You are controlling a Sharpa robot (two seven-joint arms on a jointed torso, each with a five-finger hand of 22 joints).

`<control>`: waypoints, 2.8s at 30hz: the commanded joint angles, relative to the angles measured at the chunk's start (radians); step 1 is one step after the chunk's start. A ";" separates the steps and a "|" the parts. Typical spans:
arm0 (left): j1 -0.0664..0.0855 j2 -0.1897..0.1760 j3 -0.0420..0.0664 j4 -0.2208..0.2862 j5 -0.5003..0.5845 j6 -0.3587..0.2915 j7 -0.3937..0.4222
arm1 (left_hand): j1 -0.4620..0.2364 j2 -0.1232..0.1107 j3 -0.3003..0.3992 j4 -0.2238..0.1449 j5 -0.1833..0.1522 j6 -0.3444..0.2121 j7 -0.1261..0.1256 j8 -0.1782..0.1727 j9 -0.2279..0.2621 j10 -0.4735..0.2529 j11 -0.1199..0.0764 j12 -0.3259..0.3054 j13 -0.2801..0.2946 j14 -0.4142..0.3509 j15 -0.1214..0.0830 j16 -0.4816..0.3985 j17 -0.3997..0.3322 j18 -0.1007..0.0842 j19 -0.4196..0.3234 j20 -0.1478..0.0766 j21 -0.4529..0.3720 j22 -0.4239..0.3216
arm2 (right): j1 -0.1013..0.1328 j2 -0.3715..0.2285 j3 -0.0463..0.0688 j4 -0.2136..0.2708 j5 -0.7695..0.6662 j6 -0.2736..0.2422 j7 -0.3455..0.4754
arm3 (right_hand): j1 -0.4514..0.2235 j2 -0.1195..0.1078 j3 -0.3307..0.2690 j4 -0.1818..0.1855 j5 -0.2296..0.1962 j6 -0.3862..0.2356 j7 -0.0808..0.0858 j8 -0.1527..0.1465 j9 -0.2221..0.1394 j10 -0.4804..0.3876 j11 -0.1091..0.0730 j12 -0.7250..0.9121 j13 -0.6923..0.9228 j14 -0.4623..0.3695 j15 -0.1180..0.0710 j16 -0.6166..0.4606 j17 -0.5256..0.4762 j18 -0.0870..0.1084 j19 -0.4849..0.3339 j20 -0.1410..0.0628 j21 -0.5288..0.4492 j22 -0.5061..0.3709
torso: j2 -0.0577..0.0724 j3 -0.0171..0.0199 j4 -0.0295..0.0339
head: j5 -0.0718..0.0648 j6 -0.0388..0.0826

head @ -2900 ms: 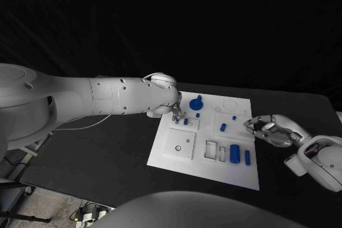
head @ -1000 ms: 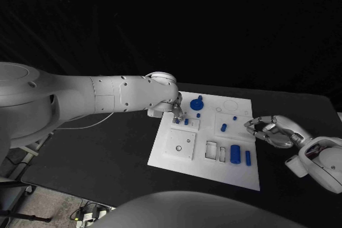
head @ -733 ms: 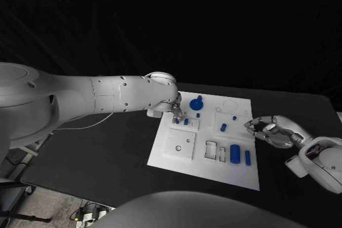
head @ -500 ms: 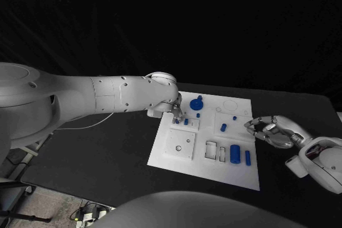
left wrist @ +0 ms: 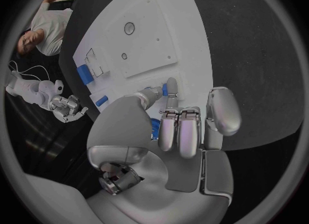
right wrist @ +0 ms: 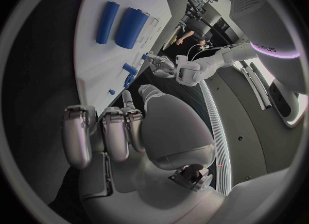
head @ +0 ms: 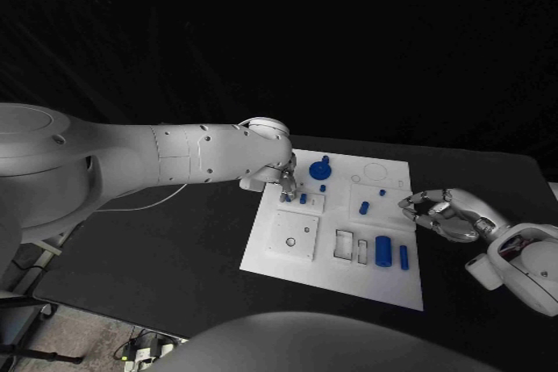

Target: Assemble the parts on the task board

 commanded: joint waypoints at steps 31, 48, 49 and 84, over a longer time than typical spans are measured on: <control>-0.008 -0.019 -0.002 -0.009 -0.075 0.125 0.006 | -0.170 -0.047 -0.338 0.212 -0.227 -0.315 0.071 -0.170 -0.159 0.083 0.063 -0.018 0.248 0.105 0.052 0.002 0.263 0.011 -0.014 0.044 -0.040 0.166 | -0.001 -0.006 0.000 0.001 -0.003 0.008 0.005 | 0.002 -0.008 0.011 -0.007 0.004 0.001 0.003 0.008 0.002 0.115 0.000 -0.003 0.261 0.106 0.009 0.003 0.263 0.003 0.002 0.003 -0.005 0.220 | -0.001 -0.0005 -0.0001 | -0.012 0.000; 0.082 -0.094 0.000 0.070 0.018 0.126 0.035 | 0.242 -0.108 -0.142 0.098 -0.228 -0.392 0.061 -0.009 -0.071 -0.042 0.057 -0.129 0.169 0.105 0.052 0.002 0.263 0.025 -0.072 0.040 -0.131 0.147 | -0.001 -0.006 0.000 0.000 -0.003 0.003 0.009 | 0.004 -0.009 0.012 -0.008 0.005 0.001 0.003 0.008 0.002 0.115 0.000 -0.003 0.261 0.106 0.009 0.003 0.263 0.003 0.003 0.003 -0.005 0.220 | 0.000 -0.0003 -0.0014 | -0.025 0.000; 0.088 -0.100 0.000 0.081 0.019 0.109 0.041 | 0.241 -0.109 -0.133 0.101 -0.228 -0.400 0.062 0.000 -0.066 -0.070 0.059 -0.155 0.150 0.102 0.055 -0.001 0.261 0.026 -0.079 0.041 -0.139 0.145 | -0.001 -0.007 0.000 0.001 -0.003 0.002 0.010 | 0.004 -0.009 0.012 -0.008 0.005 0.001 0.003 0.008 0.002 0.115 0.000 -0.003 0.261 0.106 0.009 0.003 0.263 0.003 0.003 0.003 -0.005 0.220 | 0.000 -0.0004 -0.0015 | -0.026 0.000; 0.039 -0.065 -0.001 0.094 -0.603 -0.670 0.705 | 0.394 -0.223 0.080 0.198 -0.201 -0.090 -0.039 -0.106 -0.549 -0.505 0.012 -1.293 -1.028 0.072 -0.003 -0.099 0.129 -0.025 0.045 -0.003 0.217 0.214 | 0.012 -0.065 0.000 0.092 -0.003 -0.067 0.083 | -0.015 -0.020 0.009 0.001 -0.023 0.009 0.003 0.014 0.004 0.115 0.001 -0.003 0.261 0.106 0.009 0.003 0.263 -0.004 0.025 0.003 0.016 0.229 | 0.013 -0.0095 -0.0052 | -0.100 0.000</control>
